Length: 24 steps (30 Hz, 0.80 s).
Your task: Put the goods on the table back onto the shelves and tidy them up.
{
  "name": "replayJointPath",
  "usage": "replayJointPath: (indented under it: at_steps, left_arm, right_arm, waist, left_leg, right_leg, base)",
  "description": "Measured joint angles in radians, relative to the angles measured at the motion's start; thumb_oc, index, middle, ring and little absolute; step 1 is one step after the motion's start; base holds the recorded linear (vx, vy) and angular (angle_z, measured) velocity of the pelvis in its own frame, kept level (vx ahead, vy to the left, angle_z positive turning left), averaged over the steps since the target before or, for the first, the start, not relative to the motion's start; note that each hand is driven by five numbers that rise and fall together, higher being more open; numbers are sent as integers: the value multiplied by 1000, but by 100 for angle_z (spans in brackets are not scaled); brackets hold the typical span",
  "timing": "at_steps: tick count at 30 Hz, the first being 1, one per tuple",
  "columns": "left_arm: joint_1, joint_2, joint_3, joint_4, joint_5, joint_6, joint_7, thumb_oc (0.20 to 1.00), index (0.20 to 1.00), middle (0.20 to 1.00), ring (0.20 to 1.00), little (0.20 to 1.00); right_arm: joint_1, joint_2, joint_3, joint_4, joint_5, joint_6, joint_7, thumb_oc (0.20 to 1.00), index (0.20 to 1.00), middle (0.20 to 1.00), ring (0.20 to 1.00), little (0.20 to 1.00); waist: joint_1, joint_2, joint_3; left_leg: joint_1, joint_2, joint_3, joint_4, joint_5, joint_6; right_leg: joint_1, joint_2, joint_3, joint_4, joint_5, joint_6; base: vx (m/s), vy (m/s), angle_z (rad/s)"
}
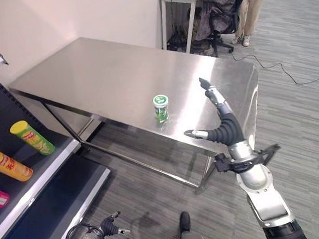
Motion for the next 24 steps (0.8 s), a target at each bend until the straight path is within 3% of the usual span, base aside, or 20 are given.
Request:
replayJointPath:
  at_steps: [1,2,3,4,6,7,9,11,12,13,16,17,19,22,24]
  left_arm:
    - [5,33,-14,-19,18,-6,3,1000,1000,1000,1000,1000]
    - [5,33,-4,-25,27,-7,3,1000,1000,1000,1000,1000]
    - [28,29,4,-32,41,-7,0,1000,1000,1000,1000,1000]
    - [43,32,25,-6,39,-4,-4,1000,1000,1000,1000,1000]
    - [51,37,70,51,37,25,-1,1000,1000,1000,1000,1000]
    - [70,47,75,52,35,25,3,1000,1000,1000,1000,1000]
    - [110,56,75,44,29,29,6,1000,1000,1000,1000,1000]
    - [109,71,67,43,21,36,-1,1000,1000,1000,1000,1000]
    - [113,73,70,44,19,37,-2,1000,1000,1000,1000,1000]
    - [129,73,72,45,19,35,-4,1000,1000,1000,1000,1000]
    - [115,70,70,44,20,36,-19,1000,1000,1000,1000,1000]
    - [108,71,70,42,20,36,-24,1000,1000,1000,1000,1000]
    - [111,68,70,34,32,30,-31,1000,1000,1000,1000,1000]
    - [118,47,41,-20,42,17,-58,1000,1000,1000,1000,1000]
    - [122,39,31,-36,42,10,-68,1000,1000,1000,1000,1000]
  right_arm:
    - [59,35,-32,13,-30,15,-7,1000,1000,1000,1000,1000]
    - [86,51,-57,24,-64,27,-7,1000,1000,1000,1000,1000]
    - [107,42,-77,28,-84,31,-10,1000,1000,1000,1000,1000]
    - [116,61,-92,28,-103,45,-18,1000,1000,1000,1000,1000]
    - [137,119,-65,27,-130,66,-36,1000,1000,1000,1000,1000]
    - [131,117,-49,24,-164,71,-36,1000,1000,1000,1000,1000]
    - [135,118,-33,22,-205,73,-41,1000,1000,1000,1000,1000]
    - [180,128,-51,-20,-228,90,-46,1000,1000,1000,1000,1000]
    - [187,130,-52,-29,-237,90,-51,1000,1000,1000,1000,1000]
    - [211,129,-80,-31,-258,89,-56,1000,1000,1000,1000,1000]
    - [215,129,-115,-32,-273,91,-63,1000,1000,1000,1000,1000]
    - [215,113,-116,-37,-273,91,-59,1000,1000,1000,1000,1000]
    - [212,89,-120,-40,-279,90,-49,1000,1000,1000,1000,1000]
    - [209,5,-139,15,-282,93,-31,1000,1000,1000,1000,1000]
    - [178,-33,-129,88,-274,92,-22,1000,1000,1000,1000,1000]
  waist:
    - [0,-46,-12]
    - [-6,-69,-15]
    - [-7,-68,-17]
    - [-6,-54,-28]
    - [-16,-89,-47]
    - [-5,-90,-51]
    - [15,-82,-55]
    - [-1,-100,-57]
    - [-5,-107,-59]
    - [-4,-127,-68]
    - [-23,-132,-70]
    - [-25,-134,-71]
    - [-22,-147,-82]
    - [-22,-94,-74]
    - [-11,-75,-79]
  left_leg:
    - [1,-55,22,4,52,-113]
    - [0,-109,15,36,45,-104]
    - [2,-132,16,54,37,-81]
    - [13,-179,21,45,53,-54]
    - [44,-247,43,14,67,-9]
    - [50,-257,75,6,69,14]
    - [93,-247,153,-54,87,51]
    - [140,-258,164,-104,116,61]
    - [158,-264,169,-128,132,52]
    - [196,-266,189,-160,138,49]
    - [200,-265,190,-162,140,46]
    - [202,-265,187,-162,142,35]
    - [205,-262,187,-163,145,6]
    - [204,-216,179,-168,158,-19]
    - [203,-191,177,-169,157,-32]
  right_leg:
    - [-50,-72,51,221,-128,5]
    - [-37,-121,41,205,-126,32]
    - [-8,-136,36,156,-129,43]
    - [16,-163,43,104,-124,44]
    - [33,-222,55,41,-138,43]
    - [33,-243,53,19,-157,19]
    - [32,-254,-32,40,-118,43]
    - [65,-268,-81,59,-90,52]
    - [85,-271,-80,63,-80,65]
    - [127,-271,-82,59,-56,102]
    - [169,-284,-82,42,-21,122]
    - [198,-289,-80,18,16,130]
    - [239,-275,-90,-30,-1,152]
    - [261,-223,-106,-56,-6,137]
    - [266,-201,-110,-63,-13,126]
  base:
    - [120,477,21]
    - [95,447,30]
    - [64,362,-1]
    - [35,321,-16]
    - [-35,244,-41]
    - [-42,152,-80]
    - [54,141,-93]
    - [59,63,-27]
    - [64,1,-34]
    - [73,-26,-36]
    - [93,-68,-12]
    - [100,-72,3]
    - [101,-82,-1]
    - [42,-47,4]
    - [45,-50,-1]
